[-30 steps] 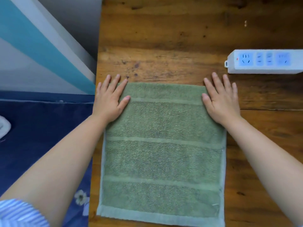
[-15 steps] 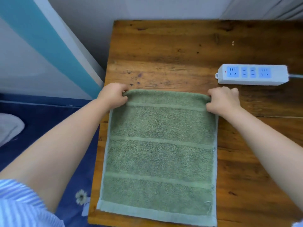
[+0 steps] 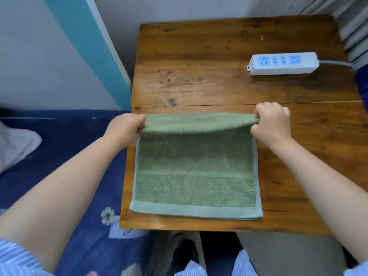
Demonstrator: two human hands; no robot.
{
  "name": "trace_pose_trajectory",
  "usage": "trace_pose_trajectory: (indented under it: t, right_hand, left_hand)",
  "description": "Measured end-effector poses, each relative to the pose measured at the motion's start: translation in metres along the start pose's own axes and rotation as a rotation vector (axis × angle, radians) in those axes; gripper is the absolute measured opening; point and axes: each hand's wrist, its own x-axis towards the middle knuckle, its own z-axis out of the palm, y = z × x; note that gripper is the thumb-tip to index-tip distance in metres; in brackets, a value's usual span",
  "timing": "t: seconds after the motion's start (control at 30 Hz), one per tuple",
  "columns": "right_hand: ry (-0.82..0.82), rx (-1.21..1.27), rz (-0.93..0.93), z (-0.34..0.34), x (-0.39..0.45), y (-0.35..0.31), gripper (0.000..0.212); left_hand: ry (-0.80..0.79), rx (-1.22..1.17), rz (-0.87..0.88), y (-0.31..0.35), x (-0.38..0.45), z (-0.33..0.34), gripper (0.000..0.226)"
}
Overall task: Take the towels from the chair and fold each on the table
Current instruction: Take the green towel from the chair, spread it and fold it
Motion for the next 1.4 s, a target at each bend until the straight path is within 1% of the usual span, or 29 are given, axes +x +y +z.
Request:
trace_pose_trajectory:
  t: [0.03,0.1,0.13,0.17,0.2,0.27,0.37,0.43,0.5,0.53,0.63,0.73,0.8,0.87,0.93,0.97,1.03,1.07,1.1,1.17,1.2,1.23,1.27,1.33,1.37,1.4]
  right_hand:
    - [0.028,0.006,-0.01,0.002,-0.015,-0.001,0.017]
    - [0.103,0.015,-0.041,0.007,-0.048,-0.003,0.023]
    - [0.133,0.017,-0.059,0.01,-0.064,-0.004,0.025]
    - [0.165,0.014,-0.08,0.013,-0.078,-0.005,0.027]
    - [0.209,0.004,-0.109,0.015,-0.093,-0.006,0.026]
    - [0.29,-0.003,-0.157,0.017,-0.114,-0.005,0.025]
    - [0.319,-0.062,-0.186,0.02,-0.145,-0.002,0.018]
    - [0.308,-0.097,-0.185,0.023,-0.162,-0.001,0.016]
    - [0.275,-0.095,-0.182,0.028,-0.175,0.002,0.017]
    - [0.26,-0.084,-0.184,0.031,-0.18,0.003,0.017]
    - [0.239,-0.045,-0.21,0.038,-0.19,0.006,0.018]
    - [0.241,-0.035,-0.243,0.045,-0.197,0.009,0.015]
    - [0.248,-0.038,-0.272,0.047,-0.199,0.013,0.018]
    - [0.233,-0.042,-0.289,0.049,-0.203,0.015,0.024]
    - [0.214,-0.07,-0.307,0.052,-0.207,0.015,0.023]
    - [0.198,-0.094,-0.318,0.054,-0.21,0.015,0.023]
    - [0.133,-0.146,-0.313,0.058,-0.217,0.015,0.021]
    - [0.097,-0.168,-0.3,0.06,-0.22,0.015,0.019]
    - [0.075,-0.179,-0.29,0.063,-0.223,0.016,0.017]
    - [0.048,-0.192,-0.278,0.067,-0.228,0.019,0.019]
    - [0.043,-0.198,-0.274,0.068,-0.23,0.02,0.023]
    - [0.048,-0.203,-0.28,0.069,-0.231,0.021,0.027]
    - [0.051,-0.208,-0.278,0.068,-0.233,0.021,0.027]
    - [0.061,-0.197,-0.263,0.067,-0.236,0.021,0.025]
    - [0.073,-0.18,-0.256,0.066,-0.237,0.02,0.028]
    - [0.086,-0.147,-0.244,0.064,-0.236,0.017,0.031]
  left_hand:
    - [0.016,0.004,0.001,-0.001,-0.013,0.004,0.045]
    - [0.054,0.005,0.004,-0.002,-0.04,0.014,0.039]
    - [0.063,0.002,0.004,-0.003,-0.053,0.019,0.041]
    - [0.081,-0.008,0.021,-0.002,-0.067,0.024,0.048]
    - [0.113,-0.017,0.067,-0.001,-0.082,0.027,0.055]
    - [0.112,-0.003,0.179,0.004,-0.107,0.027,0.061]
    - [0.121,0.033,0.297,0.01,-0.131,0.028,0.066]
    - [0.132,0.048,0.344,0.014,-0.142,0.033,0.062]
    - [0.088,0.06,0.356,0.015,-0.15,0.041,0.062]
    - [0.066,0.073,0.344,0.015,-0.153,0.045,0.06]
    - [0.015,0.131,0.325,0.015,-0.161,0.059,0.039]
    - [0.062,0.134,0.33,0.014,-0.168,0.07,0.019]
    - [0.09,0.141,0.335,0.014,-0.173,0.073,0.016]
    - [0.129,0.182,0.364,0.014,-0.177,0.078,0.02]
    - [0.068,0.224,0.333,0.016,-0.182,0.078,0.011]
    - [0.03,0.265,0.295,0.016,-0.183,0.081,0.013]
    - [-0.1,0.302,0.151,0.017,-0.187,0.085,0.021]
    - [-0.097,0.287,0.099,0.019,-0.189,0.087,0.022]
    - [-0.082,0.282,0.065,0.021,-0.192,0.088,0.022]
    - [-0.15,0.323,0.032,0.025,-0.195,0.09,0.025]
    - [-0.212,0.363,0.002,0.027,-0.196,0.089,0.027]
    - [-0.214,0.364,-0.008,0.027,-0.197,0.089,0.027]
    - [-0.169,0.342,0.012,0.029,-0.199,0.09,0.026]
    - [-0.085,0.309,0.108,0.028,-0.198,0.091,0.025]
    - [0.015,0.269,0.131,0.029,-0.196,0.089,0.022]
    - [0.088,0.234,0.154,0.03,-0.192,0.087,0.015]
